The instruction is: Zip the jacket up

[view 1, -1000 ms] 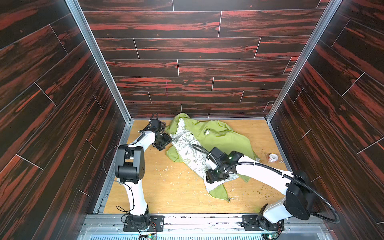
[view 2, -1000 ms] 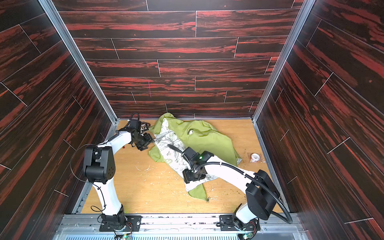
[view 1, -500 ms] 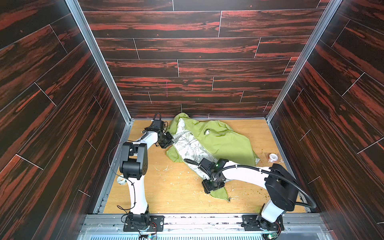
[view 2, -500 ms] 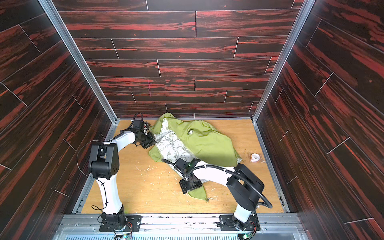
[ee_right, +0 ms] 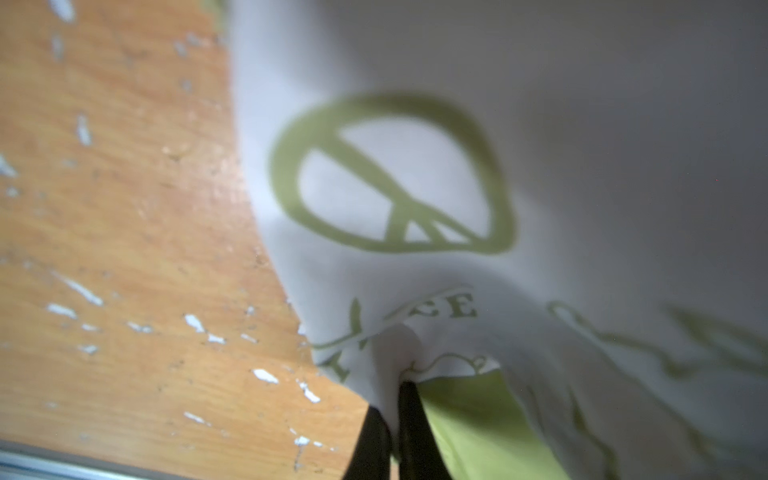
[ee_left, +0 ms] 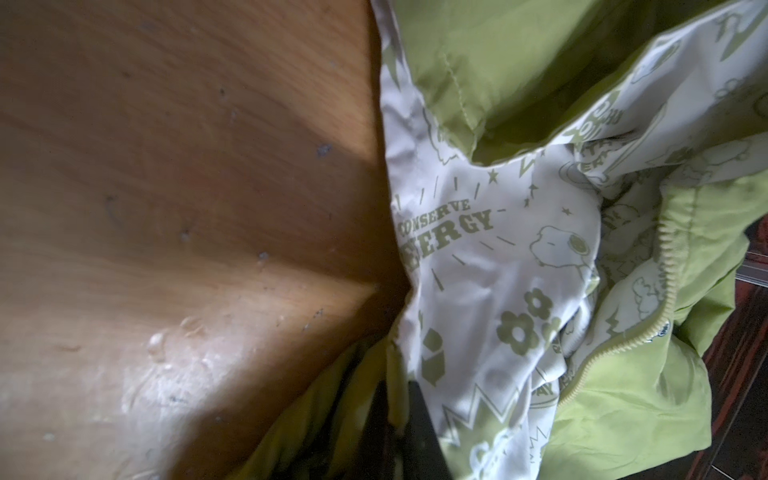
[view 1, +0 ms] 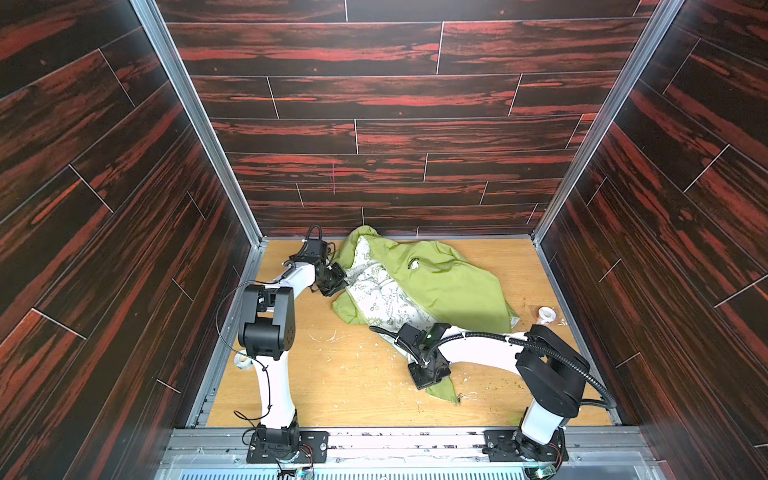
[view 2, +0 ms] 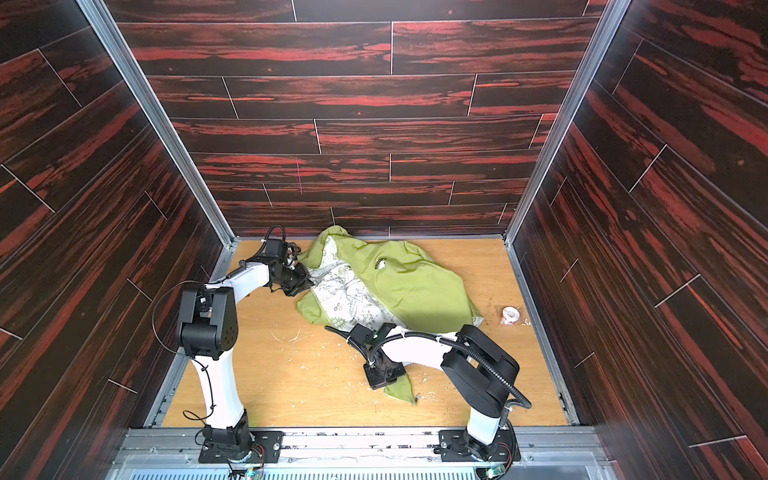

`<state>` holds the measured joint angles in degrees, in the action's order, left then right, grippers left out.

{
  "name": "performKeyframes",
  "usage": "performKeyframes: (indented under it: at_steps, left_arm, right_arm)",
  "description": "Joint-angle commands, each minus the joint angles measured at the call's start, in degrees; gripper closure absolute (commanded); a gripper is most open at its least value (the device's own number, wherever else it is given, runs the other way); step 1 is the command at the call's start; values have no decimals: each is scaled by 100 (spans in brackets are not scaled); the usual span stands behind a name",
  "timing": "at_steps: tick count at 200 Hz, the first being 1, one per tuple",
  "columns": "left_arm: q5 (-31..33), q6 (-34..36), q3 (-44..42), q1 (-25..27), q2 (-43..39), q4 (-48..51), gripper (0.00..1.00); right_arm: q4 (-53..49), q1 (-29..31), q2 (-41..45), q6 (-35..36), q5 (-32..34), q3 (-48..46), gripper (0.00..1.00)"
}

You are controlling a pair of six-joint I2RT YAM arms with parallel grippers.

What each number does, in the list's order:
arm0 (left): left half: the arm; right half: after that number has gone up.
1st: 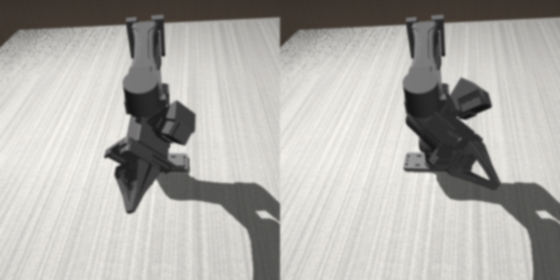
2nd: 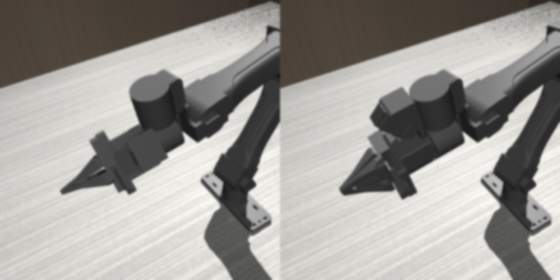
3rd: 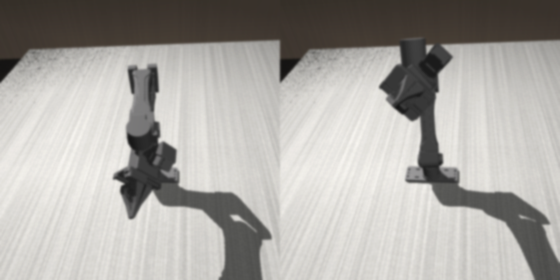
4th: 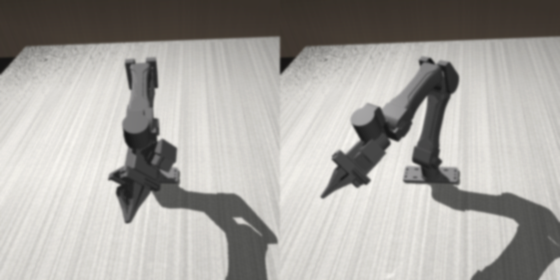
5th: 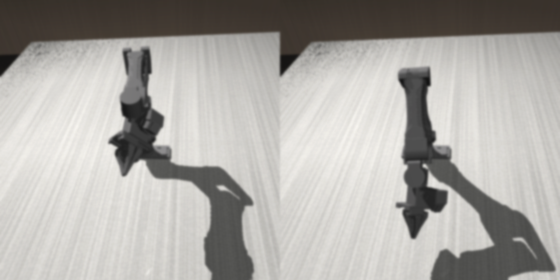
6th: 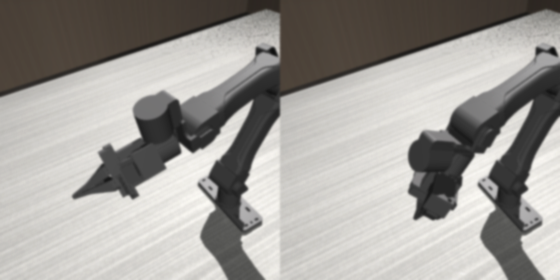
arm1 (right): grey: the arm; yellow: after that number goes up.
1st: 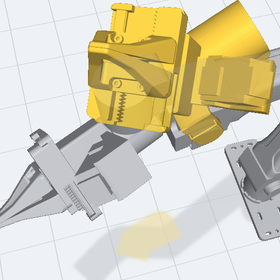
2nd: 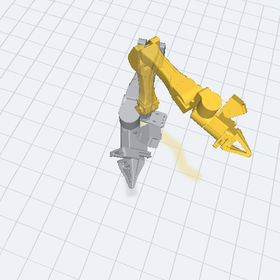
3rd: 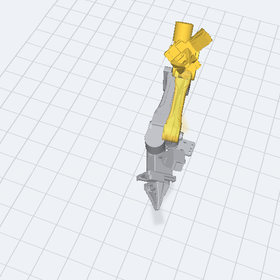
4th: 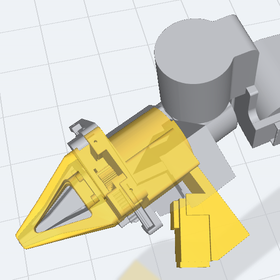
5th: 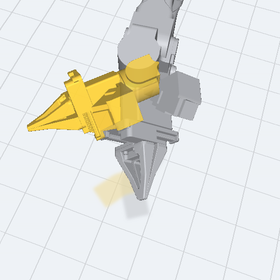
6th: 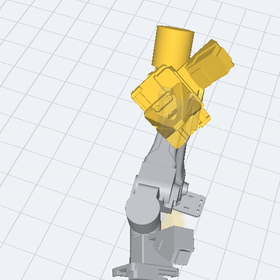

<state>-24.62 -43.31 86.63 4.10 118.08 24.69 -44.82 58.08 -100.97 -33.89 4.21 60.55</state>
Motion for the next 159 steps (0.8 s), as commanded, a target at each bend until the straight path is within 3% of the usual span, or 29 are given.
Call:
performKeyframes:
  at_steps: [1,51,86,122,159]
  left_arm:
    - [-30,81,70,-104,-641,185,100]
    - [216,218,514,-446,-1269,735,100]
    - [631,505,1469,-632,-1332,1392,100]
    - [523,484,2739,-554,-543,1820,100]
    - [509,252,3977,50,688,1909,100]
  right_arm:
    - [-305,36,308,86,-16,382,100]
    - [-539,27,1250,517,-1306,1516,100]
    - [-487,-242,1654,400,-2032,1808,100]
    - [373,-1272,2261,-207,-3461,812,100]
    - [1310,-2637,2641,-982,-4676,-1263,100]
